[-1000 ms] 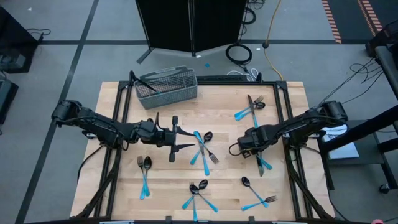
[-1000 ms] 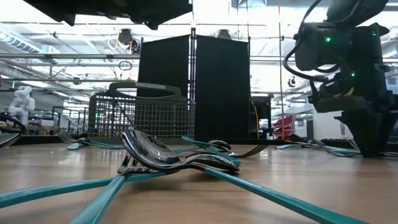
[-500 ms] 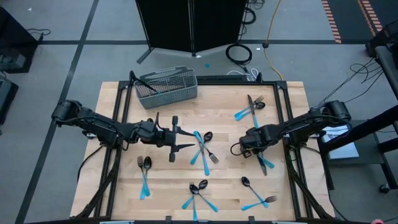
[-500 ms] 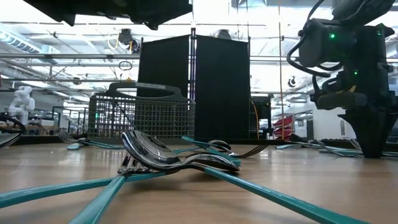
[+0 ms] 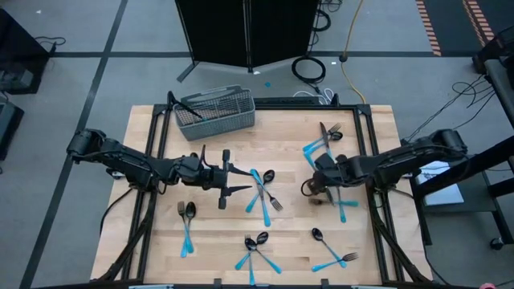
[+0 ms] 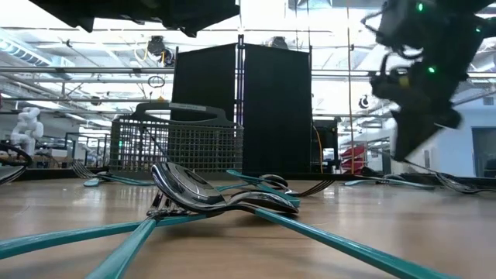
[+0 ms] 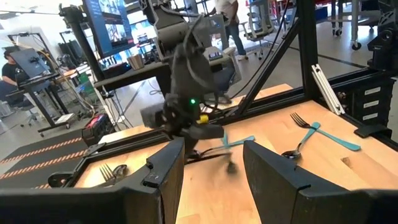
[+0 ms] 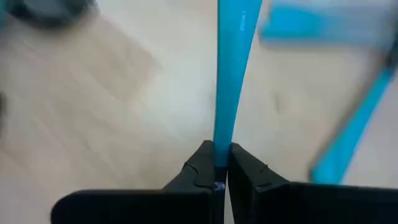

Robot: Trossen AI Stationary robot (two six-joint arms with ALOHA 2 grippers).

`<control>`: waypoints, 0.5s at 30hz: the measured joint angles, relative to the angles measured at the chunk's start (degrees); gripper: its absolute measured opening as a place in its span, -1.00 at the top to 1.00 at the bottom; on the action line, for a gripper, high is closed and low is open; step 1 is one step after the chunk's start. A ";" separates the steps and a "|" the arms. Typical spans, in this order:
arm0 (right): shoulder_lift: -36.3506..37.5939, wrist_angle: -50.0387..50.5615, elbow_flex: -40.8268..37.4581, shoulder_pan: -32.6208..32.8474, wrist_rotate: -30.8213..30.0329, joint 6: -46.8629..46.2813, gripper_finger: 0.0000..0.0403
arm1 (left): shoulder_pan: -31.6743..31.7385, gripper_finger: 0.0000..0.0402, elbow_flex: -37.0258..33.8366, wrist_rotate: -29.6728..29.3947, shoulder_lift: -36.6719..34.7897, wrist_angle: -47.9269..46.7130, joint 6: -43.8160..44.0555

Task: Sort silverware
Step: Put the blue knife into the silverware basket

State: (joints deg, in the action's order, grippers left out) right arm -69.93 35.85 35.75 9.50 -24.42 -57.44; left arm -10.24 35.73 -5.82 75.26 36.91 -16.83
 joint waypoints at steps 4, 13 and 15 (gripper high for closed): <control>1.66 -12.24 0.08 0.00 -8.89 10.94 0.98 | 0.00 0.20 0.00 -0.13 0.00 0.00 0.03; 1.38 -50.50 0.22 0.00 -2.87 36.29 0.98 | 3.48 0.20 0.04 -3.57 3.35 7.79 23.19; 0.95 -55.51 0.22 0.00 -0.42 37.89 0.98 | 4.15 0.20 0.04 -3.68 5.54 10.43 29.30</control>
State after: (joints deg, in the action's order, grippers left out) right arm -68.98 -19.66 35.97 9.50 -24.84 -19.55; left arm -6.09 35.77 -9.51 80.81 47.33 12.48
